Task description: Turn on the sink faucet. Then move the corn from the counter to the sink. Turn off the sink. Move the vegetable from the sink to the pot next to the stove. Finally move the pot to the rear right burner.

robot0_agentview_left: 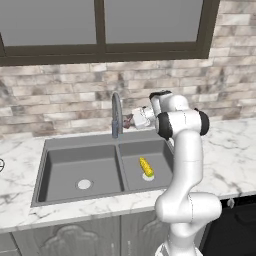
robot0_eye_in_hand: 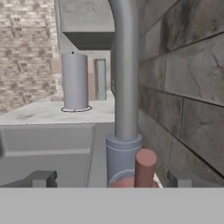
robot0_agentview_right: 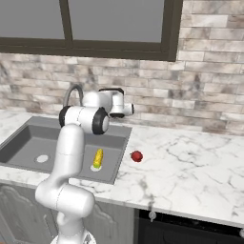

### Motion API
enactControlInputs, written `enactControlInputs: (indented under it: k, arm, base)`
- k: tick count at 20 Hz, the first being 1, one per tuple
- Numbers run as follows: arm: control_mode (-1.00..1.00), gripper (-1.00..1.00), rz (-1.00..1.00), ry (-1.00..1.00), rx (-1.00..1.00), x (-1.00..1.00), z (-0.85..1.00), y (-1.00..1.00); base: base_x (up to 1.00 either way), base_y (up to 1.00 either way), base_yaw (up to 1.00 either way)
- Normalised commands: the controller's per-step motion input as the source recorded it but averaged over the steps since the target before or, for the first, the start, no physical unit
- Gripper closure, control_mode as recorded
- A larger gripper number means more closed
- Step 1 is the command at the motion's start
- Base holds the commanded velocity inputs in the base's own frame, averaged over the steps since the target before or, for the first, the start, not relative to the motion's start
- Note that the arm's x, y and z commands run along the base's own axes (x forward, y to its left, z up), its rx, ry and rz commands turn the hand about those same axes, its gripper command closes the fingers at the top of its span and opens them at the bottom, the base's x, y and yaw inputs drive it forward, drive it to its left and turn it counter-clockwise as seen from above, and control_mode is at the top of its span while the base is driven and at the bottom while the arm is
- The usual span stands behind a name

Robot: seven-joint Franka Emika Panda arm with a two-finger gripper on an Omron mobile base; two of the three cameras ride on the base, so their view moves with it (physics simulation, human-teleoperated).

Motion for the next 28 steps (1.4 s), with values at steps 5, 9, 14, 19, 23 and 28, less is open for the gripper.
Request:
enactControlInputs:
  k: [5, 9, 14, 19, 23, 28]
  arm:
    - [-1.00, -1.00, 0.03, 0.00, -0.03, 0.00, 0.17, 0.77]
    - [-1.00, -1.00, 0.00, 0.00, -0.03, 0.01, 0.11, 0.25]
    - [-1.00, -1.00, 0.00, -0.02, 0.00, 0.25, 0.00, -0.19]
    - [-1.00, -1.00, 0.00, 0.00, 0.00, 0.29, 0.00, -0.38]
    - [-1.00, -1.00, 0.00, 0.00, 0.00, 0.26, 0.00, -0.44]
    - [-1.00, -1.00, 0.00, 0.00, 0.00, 0.31, 0.00, -0.50]
  base:
    - [0.00, 0.00, 0.00]
    - [0.00, 0.00, 0.00]
    - [0.00, 0.00, 0.00]
    - [0.00, 0.00, 0.00]
    - [0.00, 0.00, 0.00]
    - [0.00, 0.00, 0.00]
